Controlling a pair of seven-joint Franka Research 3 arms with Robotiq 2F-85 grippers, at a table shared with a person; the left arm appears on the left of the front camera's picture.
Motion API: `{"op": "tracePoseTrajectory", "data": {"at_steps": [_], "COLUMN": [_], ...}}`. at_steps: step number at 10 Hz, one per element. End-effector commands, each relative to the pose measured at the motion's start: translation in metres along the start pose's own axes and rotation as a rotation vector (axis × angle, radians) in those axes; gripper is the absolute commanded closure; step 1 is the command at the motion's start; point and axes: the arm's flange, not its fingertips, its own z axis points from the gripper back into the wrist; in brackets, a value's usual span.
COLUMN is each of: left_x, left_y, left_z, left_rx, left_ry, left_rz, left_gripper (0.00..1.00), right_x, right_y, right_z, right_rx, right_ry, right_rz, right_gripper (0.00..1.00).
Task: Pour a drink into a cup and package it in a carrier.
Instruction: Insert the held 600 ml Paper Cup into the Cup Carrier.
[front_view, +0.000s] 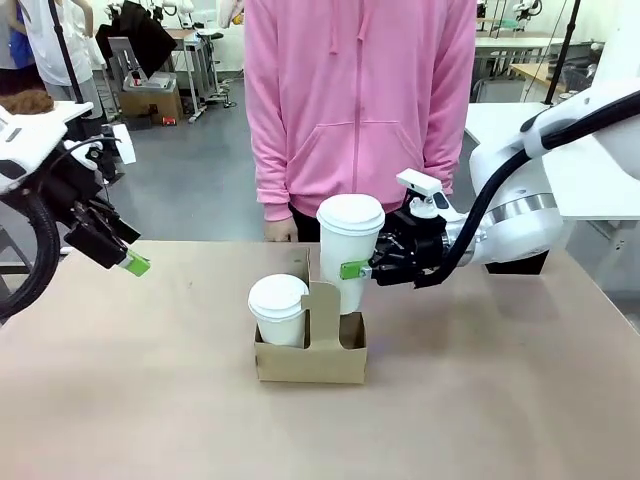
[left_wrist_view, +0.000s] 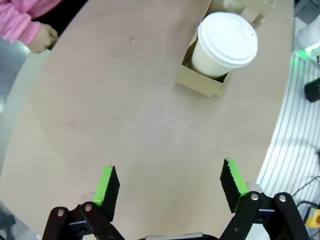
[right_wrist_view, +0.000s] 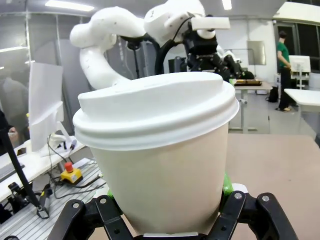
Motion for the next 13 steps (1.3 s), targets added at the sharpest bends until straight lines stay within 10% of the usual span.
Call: {"op": "tracePoseTrajectory", "data": {"at_steps": [1,13], "left_x": [-0.012,-0.008], "left_y": [0.007,0.007], "left_z": [-0.006,-0.001], "left_rx": [-0.032,-0.012], "left_ry": [-0.042,-0.016], "left_rz": [-0.002,0.013], "left_gripper": [0.00,0.00], "right_x": [-0.005,-0.080], "right_y": [-0.007,-0.028], "right_z": [0.002,0.001], "right_rx": [0.034,0.116], "right_ry": [0.026,0.093], "right_rz": [0.004,-0.055], "right_gripper": [0.20,0.20]}}
